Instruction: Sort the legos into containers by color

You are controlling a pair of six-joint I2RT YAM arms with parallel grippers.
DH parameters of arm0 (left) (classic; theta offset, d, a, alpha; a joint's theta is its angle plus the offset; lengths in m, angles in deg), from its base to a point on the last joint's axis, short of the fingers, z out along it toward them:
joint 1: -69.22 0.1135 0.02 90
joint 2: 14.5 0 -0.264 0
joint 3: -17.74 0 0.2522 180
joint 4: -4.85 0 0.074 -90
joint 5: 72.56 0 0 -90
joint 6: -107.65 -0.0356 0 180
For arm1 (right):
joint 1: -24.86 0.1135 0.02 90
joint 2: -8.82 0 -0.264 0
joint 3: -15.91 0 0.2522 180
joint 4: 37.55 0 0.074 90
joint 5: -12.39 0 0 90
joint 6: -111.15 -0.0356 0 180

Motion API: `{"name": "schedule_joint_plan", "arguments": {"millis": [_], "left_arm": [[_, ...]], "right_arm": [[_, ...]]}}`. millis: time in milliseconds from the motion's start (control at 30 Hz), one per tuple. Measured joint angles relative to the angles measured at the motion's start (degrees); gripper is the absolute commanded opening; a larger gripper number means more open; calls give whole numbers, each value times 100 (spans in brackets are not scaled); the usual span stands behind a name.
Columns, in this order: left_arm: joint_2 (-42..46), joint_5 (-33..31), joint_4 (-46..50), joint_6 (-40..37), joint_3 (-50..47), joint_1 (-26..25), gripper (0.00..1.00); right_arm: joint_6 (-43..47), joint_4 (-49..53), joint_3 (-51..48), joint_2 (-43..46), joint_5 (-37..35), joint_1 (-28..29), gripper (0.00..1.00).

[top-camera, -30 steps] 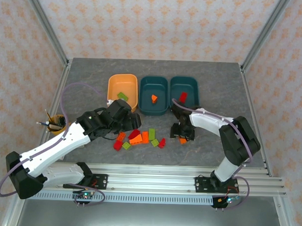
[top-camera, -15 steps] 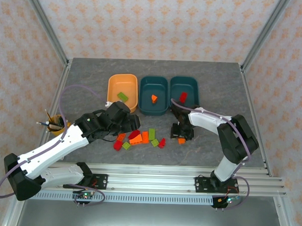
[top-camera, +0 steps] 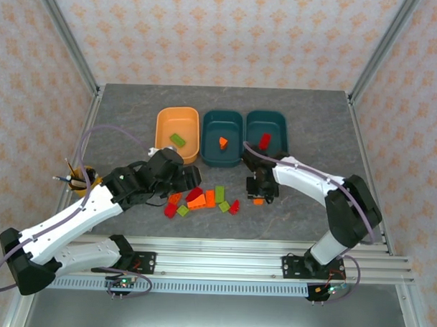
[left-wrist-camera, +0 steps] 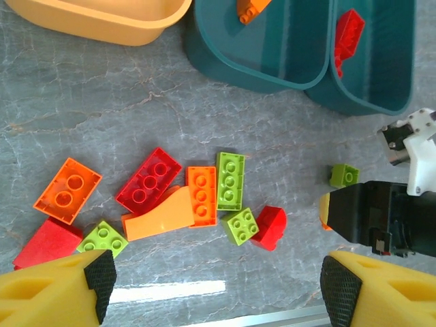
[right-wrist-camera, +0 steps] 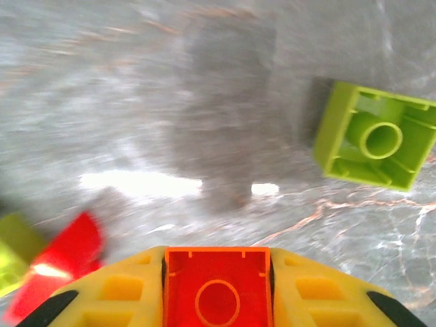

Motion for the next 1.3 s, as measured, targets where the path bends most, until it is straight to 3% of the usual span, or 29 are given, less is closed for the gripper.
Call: {"name": "schedule_joint_plan", "arguments": {"millis": [200,467,733,967,1300], "left_arm": [[-234,44,68,-13,577,385,84],[-879,367,-28,-179,992,1596,84],[-1397,522,-44,-389,1191,2024,84],[-1322,573,-22,-446,1047,2026,84],[-848,614,426,-479,782,2026,84]], "right_arm": [[-11,107,1628,-195,-87,249,32],[31,109,4015,-2319,-90,184,32],[-59,284,5261,-3934,114,-122,40],[-157,470,5755,-4426,201,-181,56],[-96,553,5626,-3873,-15,-90,58]]}}
